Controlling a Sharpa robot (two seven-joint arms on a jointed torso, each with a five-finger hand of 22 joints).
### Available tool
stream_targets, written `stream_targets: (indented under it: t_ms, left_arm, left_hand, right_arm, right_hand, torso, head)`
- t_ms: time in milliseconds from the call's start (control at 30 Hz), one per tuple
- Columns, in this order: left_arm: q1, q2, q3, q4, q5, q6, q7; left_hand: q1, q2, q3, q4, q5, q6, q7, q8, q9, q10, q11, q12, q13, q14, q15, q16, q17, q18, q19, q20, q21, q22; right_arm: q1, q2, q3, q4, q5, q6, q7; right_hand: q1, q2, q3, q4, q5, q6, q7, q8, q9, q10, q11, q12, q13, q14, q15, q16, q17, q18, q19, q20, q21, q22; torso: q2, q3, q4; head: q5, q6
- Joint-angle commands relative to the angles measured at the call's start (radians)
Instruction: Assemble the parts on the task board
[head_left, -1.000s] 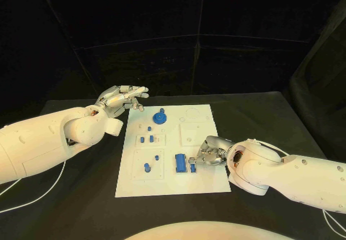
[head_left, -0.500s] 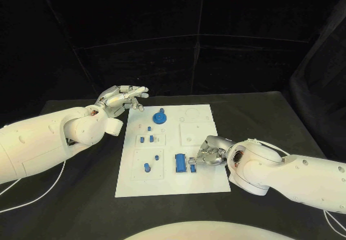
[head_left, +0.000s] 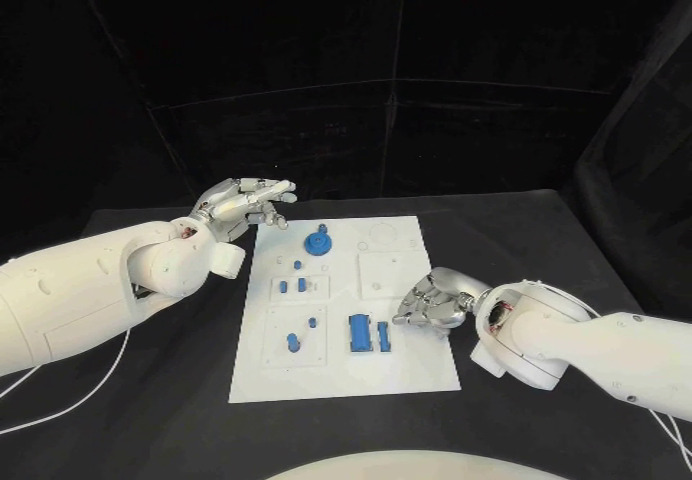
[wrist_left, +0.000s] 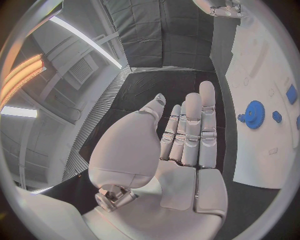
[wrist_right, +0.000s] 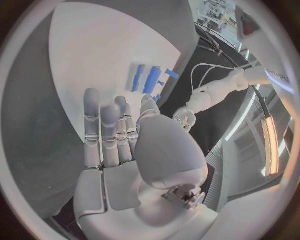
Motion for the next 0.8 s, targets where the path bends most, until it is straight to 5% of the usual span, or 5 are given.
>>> stream_targets:
  t_ms: [33,233,333,567,800]
  left_arm:
    - [-0.005,0.008,0.001,-0.007,-0.002,-0.025,0.037]
    - [-0.019,0.027,0.001,-0.034,0.007,-0.059,0.077]
    - [-0.029,0.042,0.001,-0.059,0.020,-0.076,0.105]
    - [-0.050,0.082,0.001,-0.121,0.057,-0.106,0.146]
    - [-0.074,0.121,0.002,-0.175,0.081,-0.125,0.158]
  left_hand:
    - [0.008,0.009,-0.008,0.002,0.001,0.004,-0.001,0.012,0.000,-0.004,0.006,0.000,-0.007,-0.089,0.012,-0.088,-0.047,0.001,-0.077,0.011,-0.065,-0.036]
    - [0.019,0.018,-0.018,0.012,0.005,-0.006,-0.001,0.000,-0.002,0.020,0.023,-0.058,-0.040,-0.159,0.042,-0.353,-0.187,0.005,-0.195,0.053,-0.213,-0.140]
    - [0.030,0.020,-0.020,0.011,0.003,-0.023,-0.007,-0.021,-0.003,0.033,0.023,-0.111,-0.041,-0.151,0.063,-0.484,-0.245,0.008,-0.231,0.070,-0.277,-0.195]
    - [0.037,0.024,-0.034,0.013,0.003,-0.007,-0.009,-0.053,-0.003,0.050,0.044,-0.240,-0.042,-0.135,0.093,-0.704,-0.331,0.008,-0.309,0.111,-0.393,-0.302]
    - [0.041,0.027,-0.039,0.009,0.001,-0.002,-0.010,-0.072,-0.004,0.065,0.048,-0.285,-0.042,-0.119,0.100,-0.766,-0.359,0.009,-0.316,0.119,-0.415,-0.335]
  right_arm:
    - [0.028,0.009,0.003,-0.070,0.433,-0.039,0.399]
    - [0.055,0.066,0.003,-0.232,0.656,0.020,0.577]
    - [0.061,0.114,0.003,-0.328,0.725,0.050,0.634]
    - [0.065,0.232,0.004,-0.527,0.787,0.107,0.716]
    - [0.065,0.311,0.004,-0.640,0.803,0.145,0.748]
  right_hand:
    - [0.058,0.014,0.013,-0.023,0.001,-0.057,0.037,-0.033,-0.020,-0.095,0.044,-0.138,-0.116,-0.093,0.043,-0.186,-0.107,0.001,-0.065,0.032,-0.128,-0.082]
    - [0.094,0.019,0.010,-0.063,-0.023,-0.075,0.062,-0.059,-0.067,-0.129,0.089,-0.282,-0.327,-0.288,0.119,-0.458,-0.280,-0.011,-0.203,0.102,-0.373,-0.230]
    - [0.090,0.029,0.009,-0.105,-0.037,-0.062,0.059,-0.068,-0.115,-0.079,0.096,-0.343,-0.480,-0.263,0.129,-0.557,-0.403,0.013,-0.171,0.141,-0.485,-0.312]
    - [0.062,0.051,0.015,-0.185,-0.052,-0.034,0.055,-0.069,-0.186,-0.016,0.095,-0.395,-0.650,-0.202,0.138,-0.684,-0.541,0.015,-0.114,0.146,-0.601,-0.399]
    - [0.044,0.066,0.018,-0.225,-0.058,-0.020,0.055,-0.069,-0.215,0.007,0.089,-0.407,-0.698,-0.138,0.125,-0.711,-0.578,0.014,-0.058,0.136,-0.626,-0.424]
  torso:
    - [-0.022,-0.0029,0.0012]
    - [-0.055,-0.0079,-0.0003]
    - [-0.074,-0.0089,-0.0051]
    - [-0.105,-0.0085,-0.0177]
    - [-0.123,0.0005,-0.0163]
  head:
    - [-0.001,0.015]
    - [0.001,0.047]
    - [0.010,0.065]
    - [0.018,0.124]
    - [0.024,0.155]
